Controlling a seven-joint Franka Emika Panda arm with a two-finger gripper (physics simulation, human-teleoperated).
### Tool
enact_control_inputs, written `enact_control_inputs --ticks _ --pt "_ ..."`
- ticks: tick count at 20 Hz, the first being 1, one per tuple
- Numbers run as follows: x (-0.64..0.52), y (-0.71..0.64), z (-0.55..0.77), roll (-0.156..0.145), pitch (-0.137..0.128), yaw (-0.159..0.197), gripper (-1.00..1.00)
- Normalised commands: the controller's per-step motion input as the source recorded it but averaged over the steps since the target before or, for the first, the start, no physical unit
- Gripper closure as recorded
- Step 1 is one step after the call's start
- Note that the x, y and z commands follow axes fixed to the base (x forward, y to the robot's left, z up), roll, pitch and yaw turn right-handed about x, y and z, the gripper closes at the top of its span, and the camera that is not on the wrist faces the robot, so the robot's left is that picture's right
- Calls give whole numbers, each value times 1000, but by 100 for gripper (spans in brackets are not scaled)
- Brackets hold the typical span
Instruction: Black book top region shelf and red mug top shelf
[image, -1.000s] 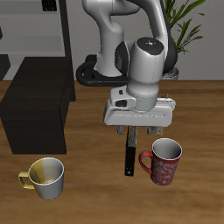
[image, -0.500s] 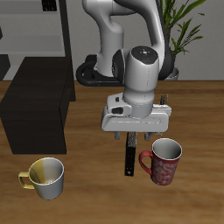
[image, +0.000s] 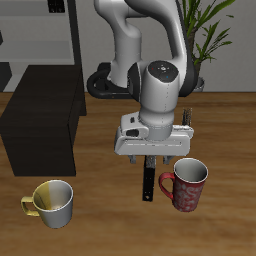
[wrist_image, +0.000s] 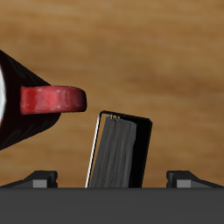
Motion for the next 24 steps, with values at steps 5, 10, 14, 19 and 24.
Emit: enact_control_inputs --ticks 5,10,14,19,24 --pt "-40 -79 7 -4 8 -14 100" --pt "-20 -52 77 2 -5 -1 100" --pt "-197 -70 295 15 -57 -27 100" --pt "-374 -32 412 -24 -67 -10 100" --pt "-555 70 375 -70 -59 -5 100"
